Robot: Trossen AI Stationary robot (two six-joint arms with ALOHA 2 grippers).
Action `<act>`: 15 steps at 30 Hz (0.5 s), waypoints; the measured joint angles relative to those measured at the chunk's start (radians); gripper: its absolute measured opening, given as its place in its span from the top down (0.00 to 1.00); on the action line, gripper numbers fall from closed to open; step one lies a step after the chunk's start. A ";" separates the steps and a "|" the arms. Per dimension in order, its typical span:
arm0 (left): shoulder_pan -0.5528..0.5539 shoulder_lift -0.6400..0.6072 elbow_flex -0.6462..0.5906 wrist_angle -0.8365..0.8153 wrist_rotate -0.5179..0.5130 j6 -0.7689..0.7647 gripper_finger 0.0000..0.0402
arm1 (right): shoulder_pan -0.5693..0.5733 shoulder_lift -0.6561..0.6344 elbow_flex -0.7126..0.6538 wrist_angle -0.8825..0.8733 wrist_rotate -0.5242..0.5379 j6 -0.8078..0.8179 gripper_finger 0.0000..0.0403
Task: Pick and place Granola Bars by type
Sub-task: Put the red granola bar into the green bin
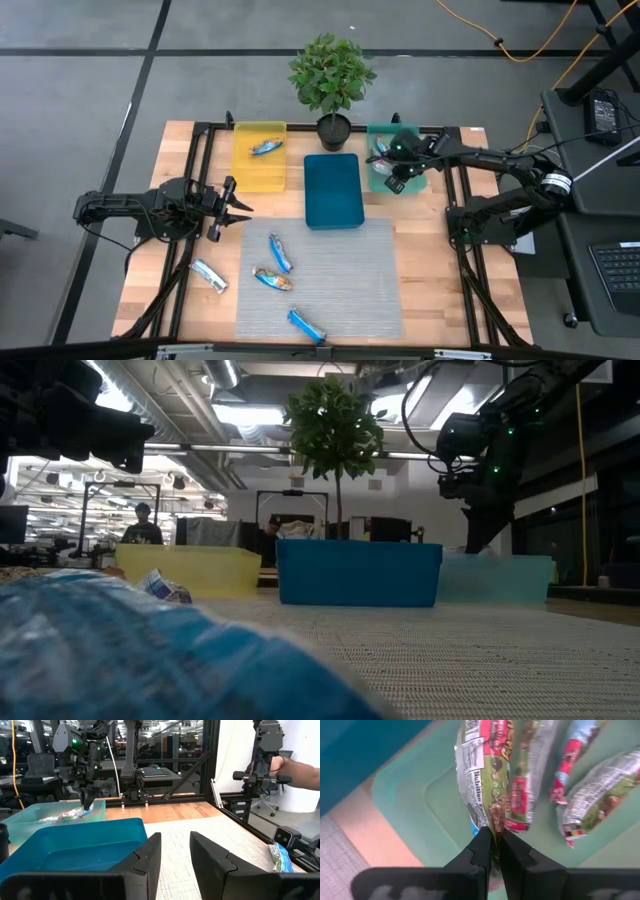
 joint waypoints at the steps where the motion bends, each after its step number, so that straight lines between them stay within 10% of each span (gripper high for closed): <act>1: 0.000 0.000 0.000 0.000 0.000 0.000 0.76 | 0.006 0.000 0.000 0.000 -0.001 0.000 0.91; 15: 0.000 0.000 0.000 0.000 0.000 0.000 0.76 | 0.017 0.000 0.000 0.001 -0.001 0.004 0.89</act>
